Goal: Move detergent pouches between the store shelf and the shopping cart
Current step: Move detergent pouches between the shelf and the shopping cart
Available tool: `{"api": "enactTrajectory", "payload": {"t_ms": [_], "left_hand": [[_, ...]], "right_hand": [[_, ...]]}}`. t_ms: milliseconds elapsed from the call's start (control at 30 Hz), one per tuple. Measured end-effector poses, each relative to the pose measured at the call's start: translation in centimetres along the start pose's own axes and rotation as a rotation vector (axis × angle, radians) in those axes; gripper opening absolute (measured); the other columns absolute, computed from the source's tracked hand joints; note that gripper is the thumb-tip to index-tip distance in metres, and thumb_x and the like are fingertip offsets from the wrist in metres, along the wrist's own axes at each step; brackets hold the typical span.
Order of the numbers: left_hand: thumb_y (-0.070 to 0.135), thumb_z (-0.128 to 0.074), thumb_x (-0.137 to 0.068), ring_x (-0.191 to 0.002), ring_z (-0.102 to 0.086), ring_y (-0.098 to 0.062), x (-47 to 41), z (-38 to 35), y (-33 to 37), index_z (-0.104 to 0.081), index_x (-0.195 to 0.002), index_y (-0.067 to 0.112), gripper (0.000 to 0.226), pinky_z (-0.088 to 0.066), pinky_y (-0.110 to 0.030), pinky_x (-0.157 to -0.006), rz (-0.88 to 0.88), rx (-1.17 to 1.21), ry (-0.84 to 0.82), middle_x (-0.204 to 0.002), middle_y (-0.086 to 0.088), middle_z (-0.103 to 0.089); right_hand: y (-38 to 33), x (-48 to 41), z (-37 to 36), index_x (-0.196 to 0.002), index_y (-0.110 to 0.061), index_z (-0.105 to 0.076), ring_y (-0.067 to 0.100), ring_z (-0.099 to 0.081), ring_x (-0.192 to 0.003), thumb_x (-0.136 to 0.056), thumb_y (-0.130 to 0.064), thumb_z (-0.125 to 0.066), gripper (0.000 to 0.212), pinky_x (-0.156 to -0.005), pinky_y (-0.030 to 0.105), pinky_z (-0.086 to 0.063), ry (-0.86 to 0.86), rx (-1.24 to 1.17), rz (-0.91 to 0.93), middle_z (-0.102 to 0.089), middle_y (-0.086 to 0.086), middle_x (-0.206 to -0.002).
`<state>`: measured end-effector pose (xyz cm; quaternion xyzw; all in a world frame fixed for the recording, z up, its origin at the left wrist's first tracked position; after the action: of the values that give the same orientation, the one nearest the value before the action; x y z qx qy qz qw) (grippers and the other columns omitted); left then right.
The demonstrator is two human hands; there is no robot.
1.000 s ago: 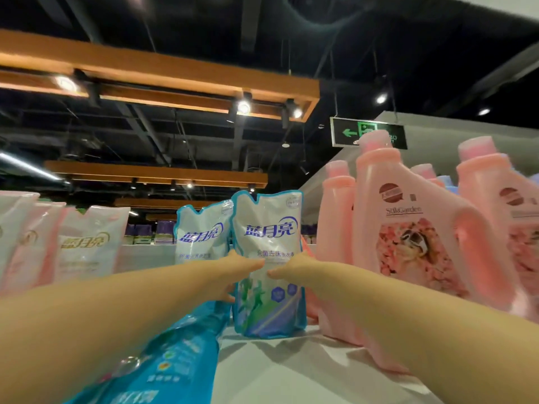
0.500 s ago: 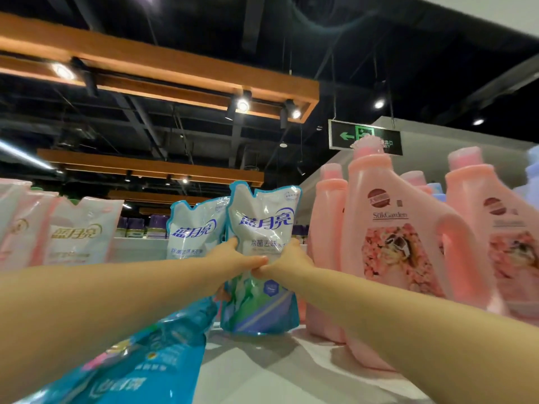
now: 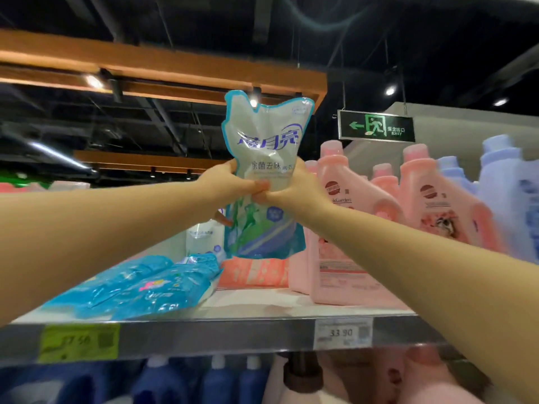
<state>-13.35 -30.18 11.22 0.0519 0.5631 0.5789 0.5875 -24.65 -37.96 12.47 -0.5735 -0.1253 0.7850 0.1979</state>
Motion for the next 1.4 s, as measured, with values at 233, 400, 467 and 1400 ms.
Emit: {"api": "enactTrajectory", "payload": {"t_ms": [233, 400, 467, 1400], "left_hand": [[0.037, -0.07, -0.078, -0.093, -0.06, -0.017, 8.4, -1.0, 3.6, -0.05, -0.116, 0.036, 0.043, -0.057, -0.041, -0.068, -0.061, 0.025, -0.076, -0.105, 0.006, -0.06], [0.061, -0.071, -0.051, -0.086, -0.065, -0.011, 16.8, -3.3, 5.3, -0.058, -0.094, 0.049, 0.046, -0.056, -0.035, -0.07, -0.188, 0.022, -0.117, -0.086, 0.016, -0.069], [0.061, -0.071, -0.051, -0.083, -0.066, -0.008, 20.2, -4.8, 5.6, -0.058, -0.086, 0.053, 0.038, -0.053, -0.029, -0.072, -0.2, 0.032, -0.154, -0.076, 0.022, -0.069], [0.059, -0.067, -0.061, -0.093, -0.064, -0.014, 66.8, -59.2, 11.7, -0.059, -0.108, 0.03, 0.056, -0.044, -0.027, -0.075, 0.094, 0.14, -1.062, -0.098, 0.008, -0.07]], "right_hand": [[-4.3, 9.1, 5.1, -0.125, -0.032, -0.049, 0.022, -0.062, -0.106, -0.045, -0.053, -0.079, 0.088, -0.088, 0.043, -0.054, 0.056, -0.083, 0.081, -0.063, 0.006, -0.111], [-7.8, 19.0, 10.5, -0.122, -0.034, -0.053, 0.019, -0.062, -0.104, -0.049, -0.047, -0.08, 0.079, -0.085, 0.04, -0.054, 0.153, -0.047, 0.061, -0.066, 0.002, -0.106], [-8.3, 23.3, 12.4, -0.119, -0.038, -0.054, 0.016, -0.062, -0.103, -0.05, -0.049, -0.078, 0.074, -0.084, 0.037, -0.054, 0.156, -0.011, -0.009, -0.066, -0.003, -0.103], [5.2, 81.0, 52.1, -0.14, -0.023, -0.041, 0.006, -0.041, -0.091, -0.06, -0.03, -0.085, 0.092, -0.071, 0.014, -0.034, 0.341, 0.529, -1.144, -0.048, 0.002, -0.101]]}}
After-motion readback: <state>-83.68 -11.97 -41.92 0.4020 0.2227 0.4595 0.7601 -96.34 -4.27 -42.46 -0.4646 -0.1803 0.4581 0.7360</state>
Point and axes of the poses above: each hand's wrist, its own x-axis away from the middle knuckle, its own z-axis out of the back of the hand, y = z × x, the point moved 7 cm from there along -x, towards the middle knuckle
